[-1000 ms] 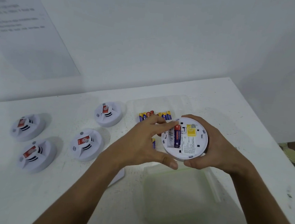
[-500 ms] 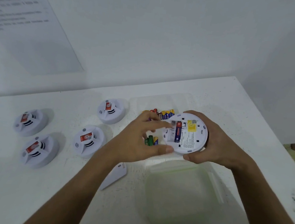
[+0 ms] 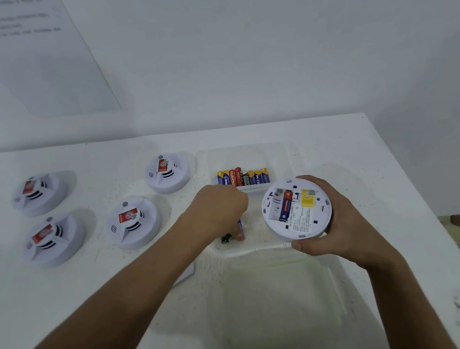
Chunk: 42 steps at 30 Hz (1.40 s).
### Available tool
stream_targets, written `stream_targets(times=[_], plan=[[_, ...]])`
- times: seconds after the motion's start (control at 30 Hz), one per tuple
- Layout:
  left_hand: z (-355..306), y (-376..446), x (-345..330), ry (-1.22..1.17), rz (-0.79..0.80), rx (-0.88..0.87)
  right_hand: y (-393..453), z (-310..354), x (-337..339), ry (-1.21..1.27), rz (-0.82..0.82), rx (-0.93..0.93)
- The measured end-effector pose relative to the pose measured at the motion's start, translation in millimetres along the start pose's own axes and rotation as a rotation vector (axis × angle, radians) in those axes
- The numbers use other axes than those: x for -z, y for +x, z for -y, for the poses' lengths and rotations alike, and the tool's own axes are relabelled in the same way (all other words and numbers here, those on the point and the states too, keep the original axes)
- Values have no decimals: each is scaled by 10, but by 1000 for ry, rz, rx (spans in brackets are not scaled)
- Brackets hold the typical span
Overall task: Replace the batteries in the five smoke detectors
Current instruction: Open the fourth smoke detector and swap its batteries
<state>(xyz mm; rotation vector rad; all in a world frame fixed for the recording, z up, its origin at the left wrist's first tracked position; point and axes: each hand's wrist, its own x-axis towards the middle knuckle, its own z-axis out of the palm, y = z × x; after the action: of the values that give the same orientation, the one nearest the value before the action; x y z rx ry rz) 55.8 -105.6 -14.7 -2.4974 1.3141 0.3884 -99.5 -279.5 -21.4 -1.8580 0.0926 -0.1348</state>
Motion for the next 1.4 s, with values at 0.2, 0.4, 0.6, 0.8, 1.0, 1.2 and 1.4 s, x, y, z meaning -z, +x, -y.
stream_targets(times=[0.2,0.4,0.6,0.8,1.0,1.2,1.4], plan=[[0,59,-1,-36,35,-29,-25,-33,9,20,-17,-9],[-7,13,-33,-59,-2,-46,-55,-66,-10,31,-44,-6],[-53,-1,-35,-68,-68,-149,-69,-82,-37,47,-57,3],[-8,31,-50,-380,-12,-182,-98,-49,-45,71,-84,12],[-154,106,-61,-473,44,-195,-219,-84,44,117,-137,5],[-136,154,-45,-544,6,-197,-284,-86,105,106,-152,-6],[-26,-77,146,-889,-161,-160,-275,-57,123,100,-155,2]])
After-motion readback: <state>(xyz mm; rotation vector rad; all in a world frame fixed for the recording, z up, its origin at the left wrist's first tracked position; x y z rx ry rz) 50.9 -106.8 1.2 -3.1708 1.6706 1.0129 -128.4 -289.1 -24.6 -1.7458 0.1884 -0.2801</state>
